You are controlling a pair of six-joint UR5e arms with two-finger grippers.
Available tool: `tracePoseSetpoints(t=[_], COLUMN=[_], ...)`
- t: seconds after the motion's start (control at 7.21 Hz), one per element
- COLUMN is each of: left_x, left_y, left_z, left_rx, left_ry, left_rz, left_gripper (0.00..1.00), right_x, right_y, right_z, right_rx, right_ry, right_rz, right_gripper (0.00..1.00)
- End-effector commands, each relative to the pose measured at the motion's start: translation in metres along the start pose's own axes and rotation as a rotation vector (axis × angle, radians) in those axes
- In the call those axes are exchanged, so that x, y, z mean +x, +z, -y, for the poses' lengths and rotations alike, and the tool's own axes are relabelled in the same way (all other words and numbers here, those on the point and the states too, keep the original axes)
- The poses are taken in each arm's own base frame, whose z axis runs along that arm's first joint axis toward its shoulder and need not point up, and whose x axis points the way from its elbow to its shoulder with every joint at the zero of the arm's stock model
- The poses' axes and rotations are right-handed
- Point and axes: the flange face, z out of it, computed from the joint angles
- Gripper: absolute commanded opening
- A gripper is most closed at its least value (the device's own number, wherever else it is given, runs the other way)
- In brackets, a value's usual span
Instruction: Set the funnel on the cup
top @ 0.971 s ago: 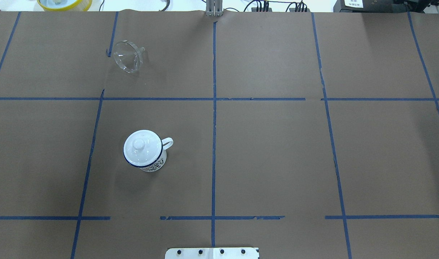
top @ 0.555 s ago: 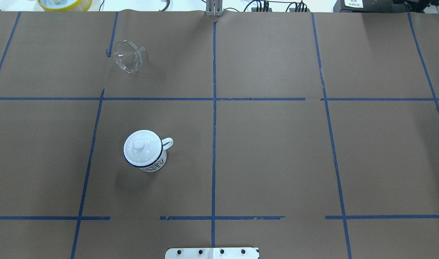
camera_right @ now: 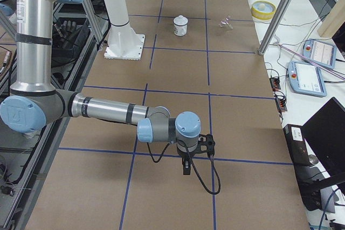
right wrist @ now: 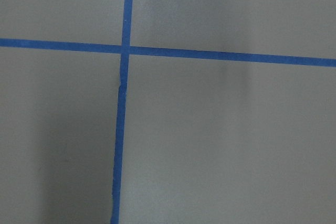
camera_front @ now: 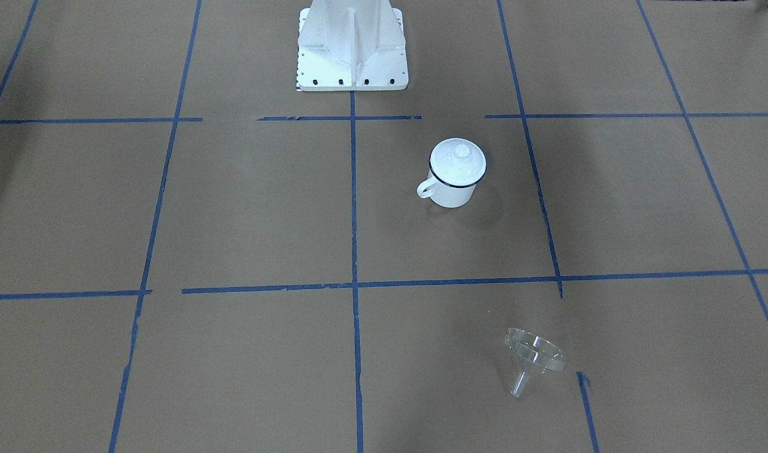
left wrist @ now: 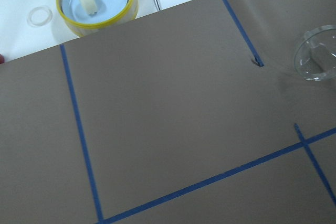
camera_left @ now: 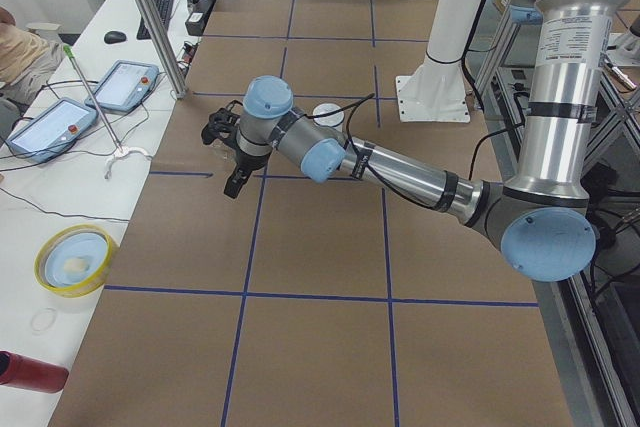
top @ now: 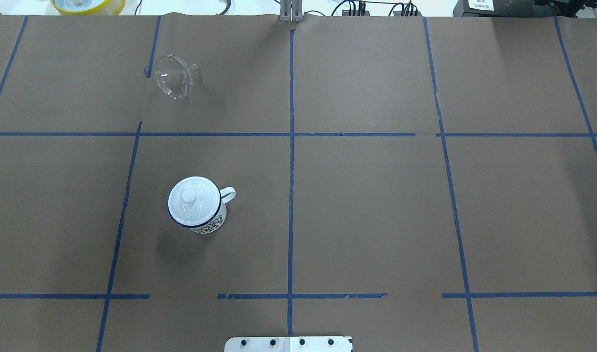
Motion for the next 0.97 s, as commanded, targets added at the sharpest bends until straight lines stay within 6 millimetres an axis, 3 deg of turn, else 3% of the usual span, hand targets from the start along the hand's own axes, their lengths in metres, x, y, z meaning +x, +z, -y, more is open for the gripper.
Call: tracePoseSetpoints(t=[0.0, 0.28, 0.42, 0.69, 0.83], left_x=[0.119, 0.246, 0.287, 0.378, 0.409], left_y=[0.037, 0.059, 0.075, 0.087, 0.100], left_z=[0.007, -0.019, -0.021, -0.003, -0.013], left_rx=[-0.058, -0.046, -0.047, -0.115, -0.150], left_ry=[-0.159, -0.314, -0.347, -0.422, -0.456], left_rz=[-0.118, -0.121, -0.094, 0.002, 0.039], left_gripper=[1.00, 1.00, 1.00, 1.00, 1.00], right_x=[0.000, 0.000, 0.000, 0.000, 0.000], right_y=[0.000, 0.000, 0.000, 0.000, 0.000], right_z=[0.000, 0.000, 0.000, 0.000, 0.000], right_rx=[0.000, 0.000, 0.000, 0.000, 0.000], right_ry=[0.000, 0.000, 0.000, 0.000, 0.000], right_rz=[0.000, 0.000, 0.000, 0.000, 0.000], right_gripper=[1.00, 1.00, 1.00, 1.00, 1.00])
